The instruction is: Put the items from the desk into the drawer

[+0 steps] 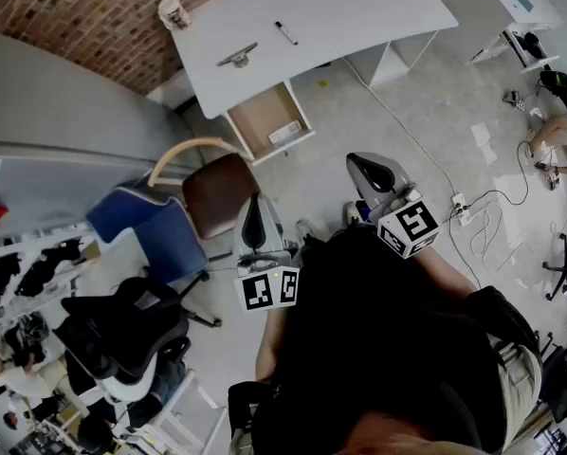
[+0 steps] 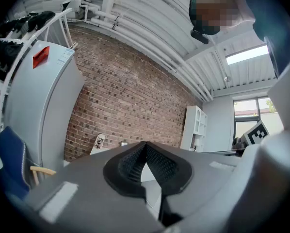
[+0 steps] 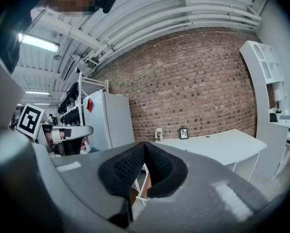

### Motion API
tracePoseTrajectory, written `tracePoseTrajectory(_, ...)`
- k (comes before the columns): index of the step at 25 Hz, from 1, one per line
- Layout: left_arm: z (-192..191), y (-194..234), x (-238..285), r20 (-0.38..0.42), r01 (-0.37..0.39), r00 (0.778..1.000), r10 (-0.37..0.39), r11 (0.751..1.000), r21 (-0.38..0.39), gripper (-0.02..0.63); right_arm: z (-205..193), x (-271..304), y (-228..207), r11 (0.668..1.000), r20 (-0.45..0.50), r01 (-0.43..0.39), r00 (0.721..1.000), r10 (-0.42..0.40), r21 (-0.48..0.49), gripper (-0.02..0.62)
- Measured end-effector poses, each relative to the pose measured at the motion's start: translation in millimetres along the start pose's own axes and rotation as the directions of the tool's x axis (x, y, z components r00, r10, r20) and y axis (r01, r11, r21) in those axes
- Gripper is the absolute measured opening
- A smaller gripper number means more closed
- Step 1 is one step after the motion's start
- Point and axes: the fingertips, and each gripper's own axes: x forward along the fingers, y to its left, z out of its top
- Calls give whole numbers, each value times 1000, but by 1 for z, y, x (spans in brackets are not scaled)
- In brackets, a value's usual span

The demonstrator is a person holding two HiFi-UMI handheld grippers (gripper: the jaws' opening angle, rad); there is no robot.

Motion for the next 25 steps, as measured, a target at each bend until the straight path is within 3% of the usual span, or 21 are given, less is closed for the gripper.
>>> tracePoseTrajectory(21, 0, -20, 19, -10, 4, 1000, -4, 1000, 10, 0, 2, -6, -25, 999, 14, 34, 999, -34, -6, 6)
tracePoseTrajectory(23, -3, -26, 23, -11, 1, 1000, -1, 1000, 10, 0, 0, -7, -33, 1000, 6, 30, 1000, -30, -11, 131)
tracePoseTrajectory(25, -5, -33, 27, -12, -3, 1000, 3, 1000, 10, 0, 0, -9, -41, 1000, 1, 24, 1000, -24, -10, 164)
